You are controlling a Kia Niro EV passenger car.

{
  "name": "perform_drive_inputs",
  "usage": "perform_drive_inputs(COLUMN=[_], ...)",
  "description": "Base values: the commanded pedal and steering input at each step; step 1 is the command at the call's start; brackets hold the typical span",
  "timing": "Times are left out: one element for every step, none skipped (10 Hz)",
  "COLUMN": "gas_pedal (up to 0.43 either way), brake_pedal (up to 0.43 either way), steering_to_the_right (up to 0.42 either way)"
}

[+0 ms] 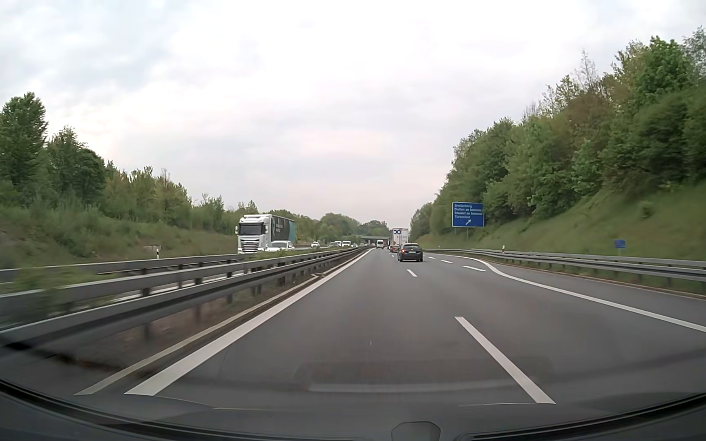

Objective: Follow the waypoints while adhering to traffic rules and regulations

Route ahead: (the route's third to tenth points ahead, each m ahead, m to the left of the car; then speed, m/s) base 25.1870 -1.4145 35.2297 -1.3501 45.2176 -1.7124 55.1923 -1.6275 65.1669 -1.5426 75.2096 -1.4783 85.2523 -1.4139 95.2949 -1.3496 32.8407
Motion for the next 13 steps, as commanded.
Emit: perform_drive_inputs(gas_pedal=[0.169,0.169,0.169,0.169,0.169,0.169,0.157,0.150,0.130,0.118,0.098,0.087,0.087], brake_pedal=[0.000,0.000,0.000,0.000,0.000,0.000,0.000,0.000,0.000,0.000,0.000,0.000,0.000], steering_to_the_right=[0.000,0.000,0.000,0.000,0.000,0.000,0.000,0.000,0.000,0.000,0.000,0.000,0.000])
